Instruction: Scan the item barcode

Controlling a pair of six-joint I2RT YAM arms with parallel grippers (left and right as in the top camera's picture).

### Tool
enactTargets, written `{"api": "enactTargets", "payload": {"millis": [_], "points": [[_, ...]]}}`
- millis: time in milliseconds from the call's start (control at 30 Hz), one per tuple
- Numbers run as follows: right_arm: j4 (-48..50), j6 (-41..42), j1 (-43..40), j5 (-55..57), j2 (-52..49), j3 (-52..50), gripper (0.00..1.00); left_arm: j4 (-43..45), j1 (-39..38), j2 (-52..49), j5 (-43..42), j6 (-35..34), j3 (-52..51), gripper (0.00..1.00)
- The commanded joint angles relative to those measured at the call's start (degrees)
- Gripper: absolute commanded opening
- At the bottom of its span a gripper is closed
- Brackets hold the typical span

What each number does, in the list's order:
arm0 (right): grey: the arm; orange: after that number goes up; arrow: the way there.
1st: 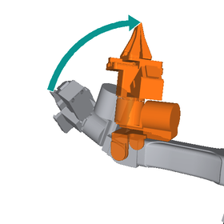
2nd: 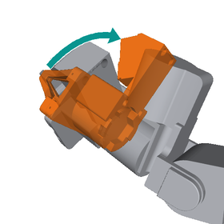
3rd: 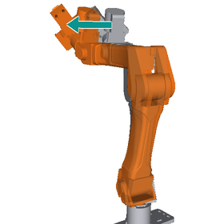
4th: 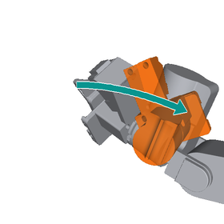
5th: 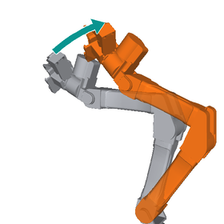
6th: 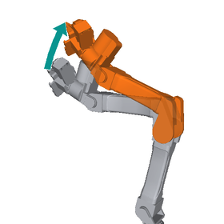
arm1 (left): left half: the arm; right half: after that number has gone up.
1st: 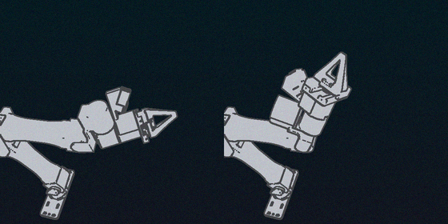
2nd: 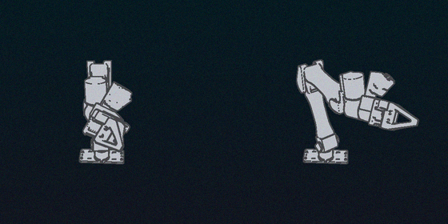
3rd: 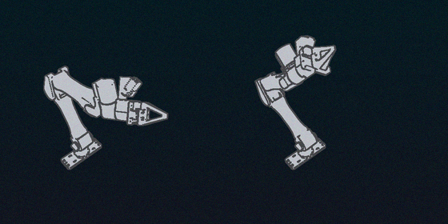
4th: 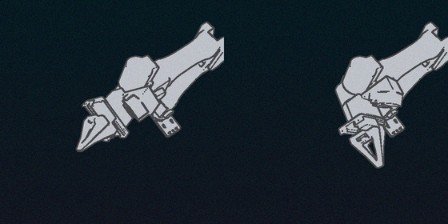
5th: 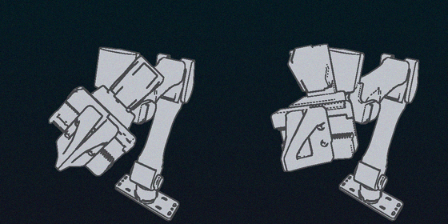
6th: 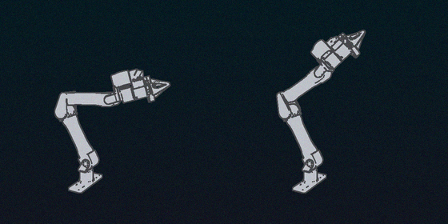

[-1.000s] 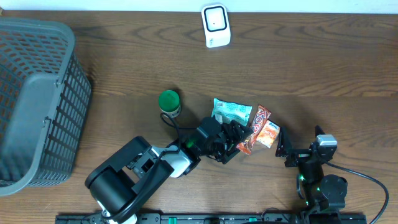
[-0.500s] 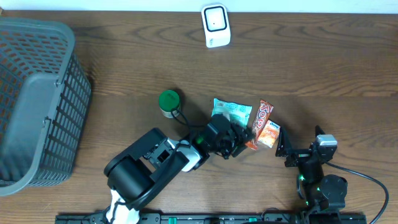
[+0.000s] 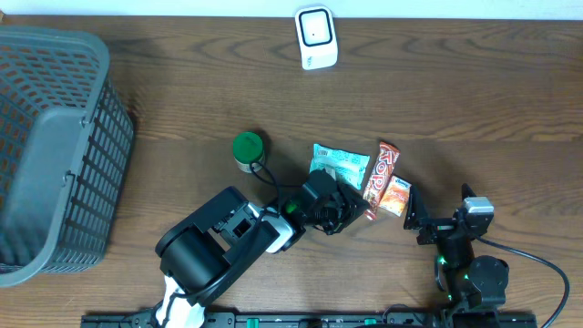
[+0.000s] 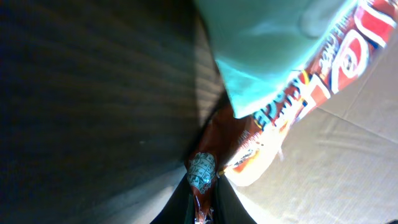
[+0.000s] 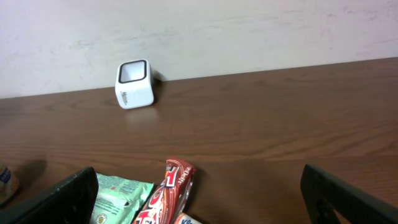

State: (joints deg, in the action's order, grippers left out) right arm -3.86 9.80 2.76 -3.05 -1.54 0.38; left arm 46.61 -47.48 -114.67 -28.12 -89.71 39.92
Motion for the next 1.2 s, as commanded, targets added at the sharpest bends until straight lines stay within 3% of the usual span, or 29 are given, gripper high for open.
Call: {"api": "enactTargets", "payload": {"millis": [0,167,300,400,600,900,1167], "points": [[-0.24,-0.87,0.33,-0.28,0.04,-0.07,0.99,0.85,-0.13,2.21,0.50,5.97,-0.57,0.07],[-0.22,-0.87,0.33,-0.28,0.04,-0.07,0.99,-2.34,-0.13,10.62,2.58,15.45,-0.57,0.07],[-0.22,-0.87,0.33,-0.28,0.04,-0.07,0.99,-13.22,-0.13,19.26,7.87,22.93,-0.57,0.07],[-0.24,-0.87,0.33,-0.28,0.04,-0.07,0.99,-25.62,-0.11,27.87,18.10,36.83,-0.57,0.07],[-0.22,-0.87,0.33,-0.28,0.04,-0.07,0.99,-40.63,-0.11,34.71,39.69,54.21,-0.55,0.07],[-0.22,-0.87,0.33,-0.28,0.04,-0.07,0.99,-35.93,-0.13,28.98,60.46,77.00,-0.57,0.07],[-0.24,-0.87,0.33,-0.28,0.04,-0.07,0.99,-26.34,-0.61,18.40,71.41,88.52,-0.57,0.07]]}}
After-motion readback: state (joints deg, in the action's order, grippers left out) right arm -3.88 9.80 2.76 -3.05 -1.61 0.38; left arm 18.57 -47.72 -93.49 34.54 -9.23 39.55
